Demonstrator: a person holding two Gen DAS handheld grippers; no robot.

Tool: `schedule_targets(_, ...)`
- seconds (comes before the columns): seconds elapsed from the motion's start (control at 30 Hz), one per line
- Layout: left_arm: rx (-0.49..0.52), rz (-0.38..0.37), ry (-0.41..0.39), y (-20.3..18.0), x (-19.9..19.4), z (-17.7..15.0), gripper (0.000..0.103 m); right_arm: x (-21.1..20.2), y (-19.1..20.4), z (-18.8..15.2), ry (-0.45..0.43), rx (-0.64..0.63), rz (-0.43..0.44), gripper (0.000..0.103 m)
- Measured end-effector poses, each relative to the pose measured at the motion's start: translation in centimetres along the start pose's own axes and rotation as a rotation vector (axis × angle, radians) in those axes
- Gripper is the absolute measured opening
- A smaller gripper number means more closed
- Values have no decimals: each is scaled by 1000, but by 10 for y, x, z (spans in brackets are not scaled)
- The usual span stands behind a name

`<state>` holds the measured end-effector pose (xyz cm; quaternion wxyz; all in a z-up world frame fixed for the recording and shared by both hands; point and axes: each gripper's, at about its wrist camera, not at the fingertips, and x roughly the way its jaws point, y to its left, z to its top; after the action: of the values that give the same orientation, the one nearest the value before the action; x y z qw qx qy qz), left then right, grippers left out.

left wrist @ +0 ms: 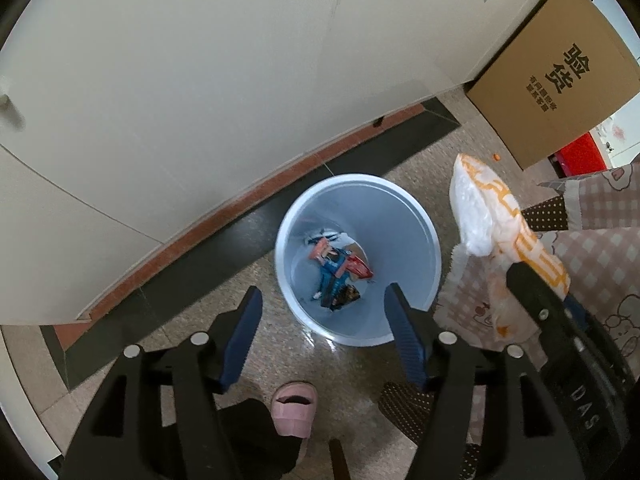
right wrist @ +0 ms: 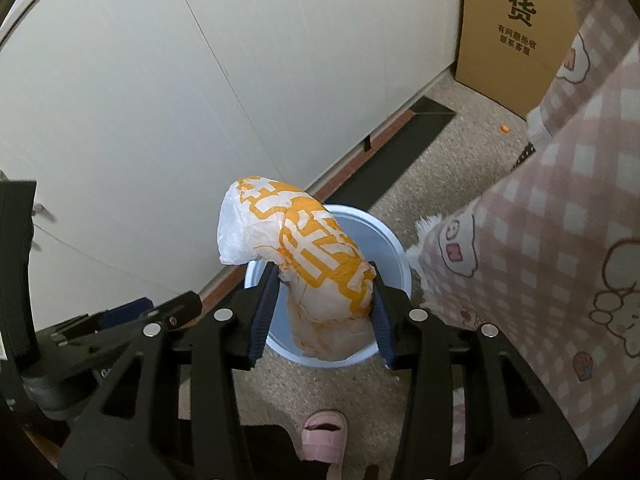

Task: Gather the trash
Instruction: 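Open the left tool to drop the snack bag while right tool releases the plastic bag, then swing both open tools back over the table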

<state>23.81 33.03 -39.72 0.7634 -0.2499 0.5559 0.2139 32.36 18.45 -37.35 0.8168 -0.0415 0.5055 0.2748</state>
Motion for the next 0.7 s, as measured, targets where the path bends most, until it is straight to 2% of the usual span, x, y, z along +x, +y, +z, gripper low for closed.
schedule_targets(0.07,2,9,-16,1,-5,1,64,-4,1,3,-23,13,24,53)
schedule_targets(0.13,2,16,-27,2,-9,1,64,-8,2,6,-56,13,38,69)
schedule_targets(0.17,4,20,-34,2,-11,1,64,-10,1,8,-64,13,36,72)
schedule_targets(0.33,23,33,-48,-1,-19,-2,65,-16,1,9,-64,37,45,72)
schedule_targets(0.7,27,4,-116,-4,-64,-9,65,-67,20,2,-119,-46,-38,72)
